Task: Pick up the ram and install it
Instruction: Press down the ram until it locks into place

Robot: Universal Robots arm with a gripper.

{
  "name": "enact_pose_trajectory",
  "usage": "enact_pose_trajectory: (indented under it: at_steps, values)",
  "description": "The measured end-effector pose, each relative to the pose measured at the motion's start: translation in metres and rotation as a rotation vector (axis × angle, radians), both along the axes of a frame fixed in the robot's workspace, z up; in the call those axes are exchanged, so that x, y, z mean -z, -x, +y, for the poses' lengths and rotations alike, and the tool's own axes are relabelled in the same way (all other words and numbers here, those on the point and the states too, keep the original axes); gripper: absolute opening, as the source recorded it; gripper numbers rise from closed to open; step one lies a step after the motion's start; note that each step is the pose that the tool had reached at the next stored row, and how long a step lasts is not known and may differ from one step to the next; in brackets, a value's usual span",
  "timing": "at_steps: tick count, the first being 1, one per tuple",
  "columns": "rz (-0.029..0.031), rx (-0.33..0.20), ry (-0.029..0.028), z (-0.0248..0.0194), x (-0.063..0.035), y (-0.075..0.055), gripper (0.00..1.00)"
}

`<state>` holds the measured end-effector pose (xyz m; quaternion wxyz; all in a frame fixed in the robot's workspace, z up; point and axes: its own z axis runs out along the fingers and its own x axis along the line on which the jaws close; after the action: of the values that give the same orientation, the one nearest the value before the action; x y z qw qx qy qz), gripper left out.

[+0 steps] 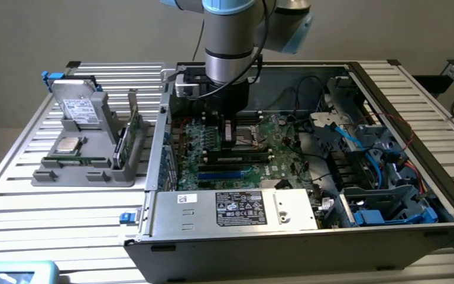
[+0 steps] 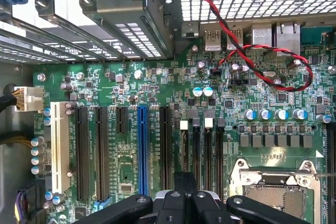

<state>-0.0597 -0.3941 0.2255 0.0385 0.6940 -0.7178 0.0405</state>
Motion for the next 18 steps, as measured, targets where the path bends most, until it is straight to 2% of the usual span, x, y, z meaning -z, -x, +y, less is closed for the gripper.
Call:
enact_pose_trajectory:
  at_steps: [14, 16, 18]
  values:
    - [-0.0004, 0.000, -0.0007, 0.0001, 0.0009, 0.001, 0.11]
    - [-0.0008, 0.000, -0.0013, 0.0002, -0.0027, 0.001, 0.11]
    - [-0.0004, 0.000, -0.0004, 0.0001, -0.0119, 0.000, 0.11]
